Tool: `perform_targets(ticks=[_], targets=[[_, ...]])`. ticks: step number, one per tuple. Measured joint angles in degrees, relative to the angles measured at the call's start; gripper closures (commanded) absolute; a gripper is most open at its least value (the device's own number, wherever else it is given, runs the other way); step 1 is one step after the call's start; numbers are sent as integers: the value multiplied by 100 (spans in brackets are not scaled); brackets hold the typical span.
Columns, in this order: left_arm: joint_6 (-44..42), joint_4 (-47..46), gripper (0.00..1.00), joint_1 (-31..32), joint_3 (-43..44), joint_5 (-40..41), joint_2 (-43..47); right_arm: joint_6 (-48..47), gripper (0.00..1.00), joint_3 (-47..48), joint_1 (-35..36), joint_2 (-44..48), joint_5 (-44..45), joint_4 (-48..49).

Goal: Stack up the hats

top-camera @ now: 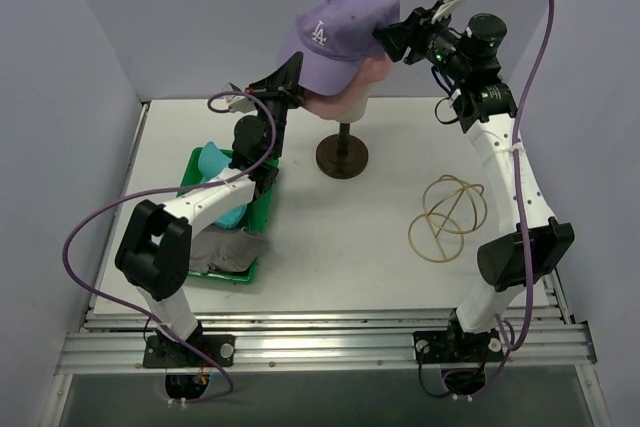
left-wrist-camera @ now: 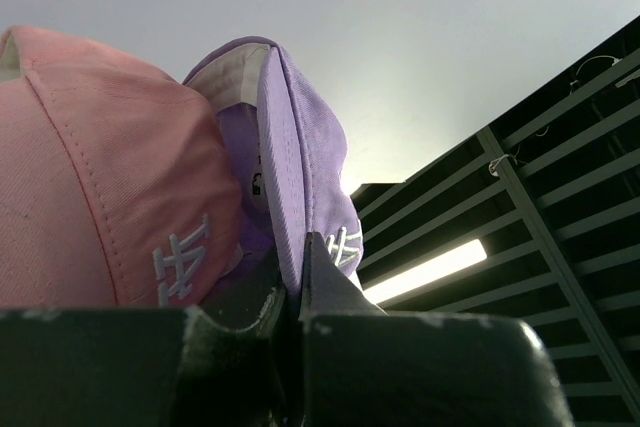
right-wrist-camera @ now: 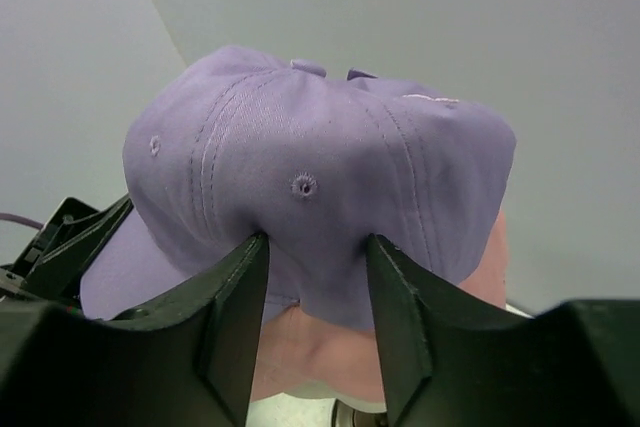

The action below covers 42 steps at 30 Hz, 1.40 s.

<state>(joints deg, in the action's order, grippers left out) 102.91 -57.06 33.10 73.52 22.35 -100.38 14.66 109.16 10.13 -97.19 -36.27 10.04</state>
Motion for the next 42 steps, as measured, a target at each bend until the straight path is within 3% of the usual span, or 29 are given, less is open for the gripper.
perform_targets(ticks=[6,11,13,16,20,25,31,36,42], targets=[[0,0,97,17,0,0,0,-240,100,315,87,-37,358,-234],[9,-24,79,20,0,-11,0,-306,100,551,155,-127,610,-330],[7,-52,68,20,0,-37,-2,-348,100,774,168,-258,675,-426],[24,-125,60,20,0,-92,-9,-433,100,1139,170,-463,772,-538],[17,-188,60,20,17,-151,-72,-518,100,1392,170,-573,890,-691],[-7,-234,70,17,186,-236,-238,-592,100,1545,170,-590,927,-765],[-11,-393,70,17,142,-295,-282,-710,100,1414,168,-586,942,-767],[-11,-525,57,17,-245,-293,-280,-793,100,1025,160,-544,929,-752],[-76,-616,52,17,-632,-289,-210,-898,100,916,160,-544,837,-780]])
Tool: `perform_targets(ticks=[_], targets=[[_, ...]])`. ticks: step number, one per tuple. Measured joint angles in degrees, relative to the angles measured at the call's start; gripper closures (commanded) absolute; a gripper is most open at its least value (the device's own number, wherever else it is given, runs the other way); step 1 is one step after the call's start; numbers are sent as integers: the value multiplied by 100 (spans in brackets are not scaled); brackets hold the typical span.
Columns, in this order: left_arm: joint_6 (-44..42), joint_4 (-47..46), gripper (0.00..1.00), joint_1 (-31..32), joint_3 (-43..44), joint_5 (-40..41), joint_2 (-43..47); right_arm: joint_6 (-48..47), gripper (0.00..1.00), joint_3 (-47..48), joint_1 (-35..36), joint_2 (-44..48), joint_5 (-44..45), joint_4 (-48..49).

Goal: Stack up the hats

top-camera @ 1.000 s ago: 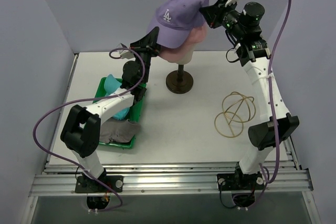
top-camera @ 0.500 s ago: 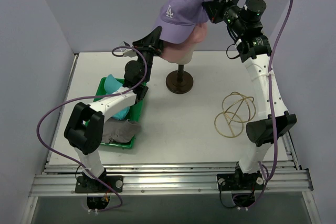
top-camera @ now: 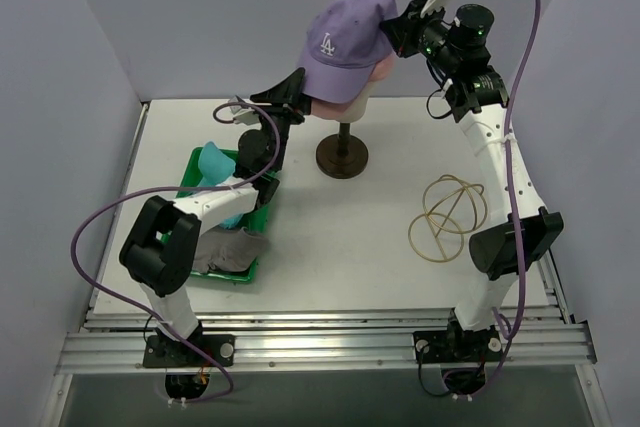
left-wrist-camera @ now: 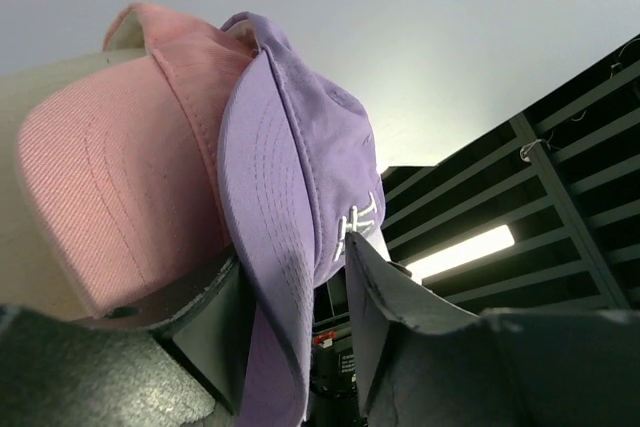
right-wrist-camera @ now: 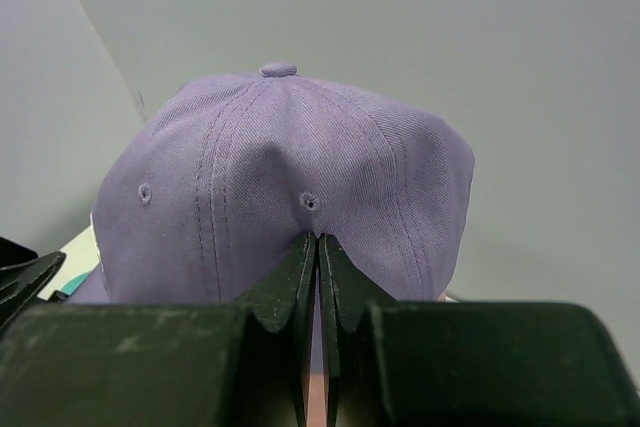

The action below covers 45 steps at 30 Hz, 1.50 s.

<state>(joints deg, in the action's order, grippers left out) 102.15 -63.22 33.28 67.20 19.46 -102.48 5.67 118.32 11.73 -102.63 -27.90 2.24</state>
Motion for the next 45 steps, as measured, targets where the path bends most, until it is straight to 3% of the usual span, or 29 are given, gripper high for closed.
perform_targets(ticks=[14,23,33,45], targets=[[-516,195,40,-4,-640,-20,898,-26,100,-162,0,24,-57,15],[-1749,2223,34,-9,-796,2,2376,-37,100,-660,13,256,-39,61],[-2782,3383,30,-2,-570,-131,2339,258,100,-916,157,398,122,236],[-3348,3300,28,39,-570,-319,2094,984,100,-1049,413,407,763,492]])
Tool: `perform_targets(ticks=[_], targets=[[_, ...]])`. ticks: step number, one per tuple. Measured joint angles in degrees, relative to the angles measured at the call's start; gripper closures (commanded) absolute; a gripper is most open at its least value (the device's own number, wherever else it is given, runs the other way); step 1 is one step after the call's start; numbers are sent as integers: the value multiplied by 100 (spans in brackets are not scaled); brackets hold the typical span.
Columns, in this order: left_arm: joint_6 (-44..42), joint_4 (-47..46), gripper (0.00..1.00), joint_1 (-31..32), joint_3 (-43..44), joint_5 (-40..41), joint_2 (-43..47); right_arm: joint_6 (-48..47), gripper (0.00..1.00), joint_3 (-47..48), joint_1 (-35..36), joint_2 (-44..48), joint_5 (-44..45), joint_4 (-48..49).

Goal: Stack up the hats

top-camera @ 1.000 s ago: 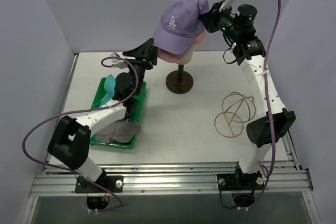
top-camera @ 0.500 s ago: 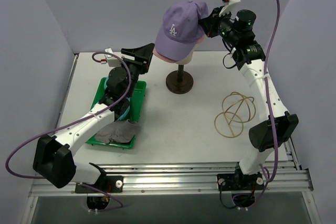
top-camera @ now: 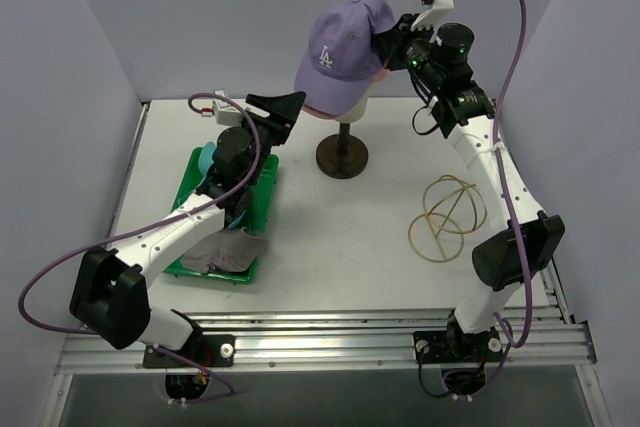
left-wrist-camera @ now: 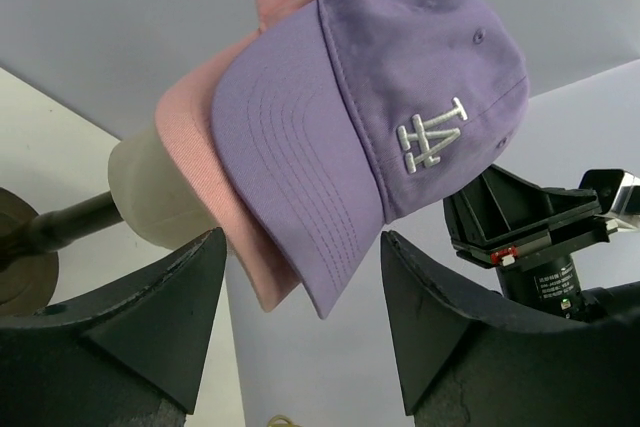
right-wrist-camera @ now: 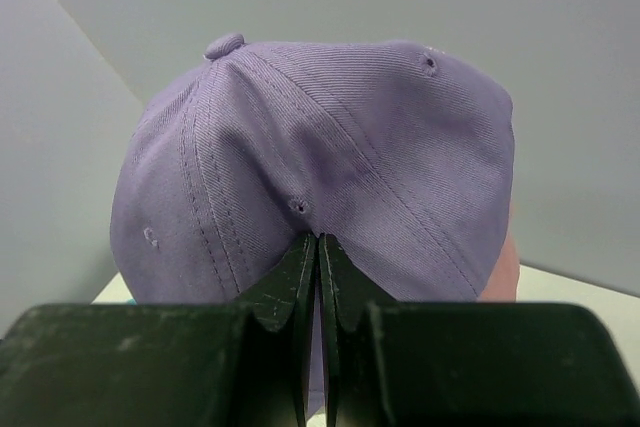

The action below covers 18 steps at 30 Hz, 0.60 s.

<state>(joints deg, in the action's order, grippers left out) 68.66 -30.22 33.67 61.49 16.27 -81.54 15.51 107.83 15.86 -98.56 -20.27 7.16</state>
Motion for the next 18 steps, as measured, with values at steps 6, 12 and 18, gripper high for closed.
perform_targets(ticks=[6,12,18], targets=[[-184,-52,28,13,0,-175,-144,278,100,-474,15,223,212,341],[-350,-101,28,114,2,-256,-192,448,100,-697,66,358,431,459],[-522,-129,29,216,46,-293,-195,492,100,-699,70,358,483,459]])
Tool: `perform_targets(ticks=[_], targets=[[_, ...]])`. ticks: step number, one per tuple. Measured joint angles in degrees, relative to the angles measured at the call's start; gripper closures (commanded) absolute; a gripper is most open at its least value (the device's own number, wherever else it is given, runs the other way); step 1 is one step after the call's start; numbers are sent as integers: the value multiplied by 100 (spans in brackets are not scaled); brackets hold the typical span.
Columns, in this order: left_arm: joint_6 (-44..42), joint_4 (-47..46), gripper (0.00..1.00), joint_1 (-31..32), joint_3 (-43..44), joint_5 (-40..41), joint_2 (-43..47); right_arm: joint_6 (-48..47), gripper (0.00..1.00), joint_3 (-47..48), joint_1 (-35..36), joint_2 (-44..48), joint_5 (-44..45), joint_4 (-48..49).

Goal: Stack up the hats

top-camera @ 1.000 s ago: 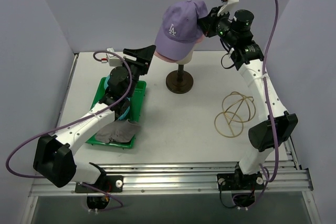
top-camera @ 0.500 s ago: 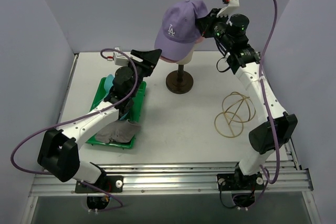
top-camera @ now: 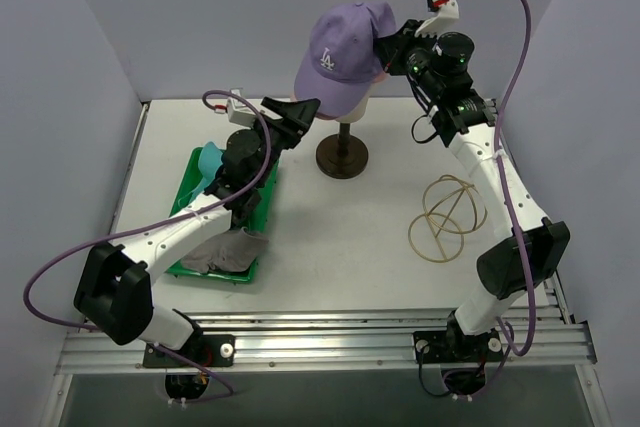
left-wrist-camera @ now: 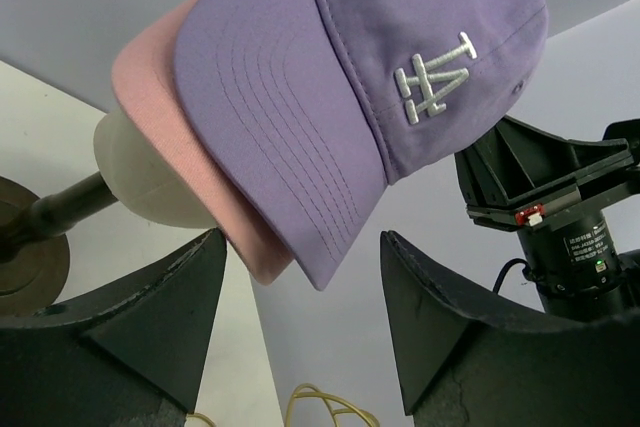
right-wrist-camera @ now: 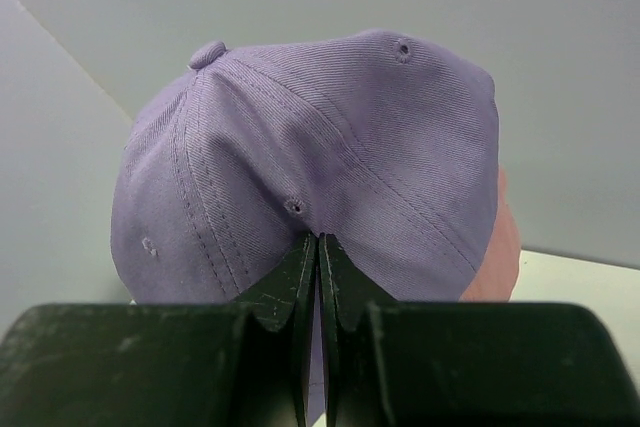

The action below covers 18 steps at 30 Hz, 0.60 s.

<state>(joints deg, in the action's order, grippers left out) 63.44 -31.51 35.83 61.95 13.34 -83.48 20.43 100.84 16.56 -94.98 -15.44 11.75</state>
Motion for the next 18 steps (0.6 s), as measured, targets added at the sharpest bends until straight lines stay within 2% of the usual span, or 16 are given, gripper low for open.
perform_targets(ticks=[4,18], targets=[[-166,122,25,173,79,149,0,70,100,-28,13,9,22,17],[-597,868,25,199,756,522,-258,243,100,-420,79,232,197,114]])
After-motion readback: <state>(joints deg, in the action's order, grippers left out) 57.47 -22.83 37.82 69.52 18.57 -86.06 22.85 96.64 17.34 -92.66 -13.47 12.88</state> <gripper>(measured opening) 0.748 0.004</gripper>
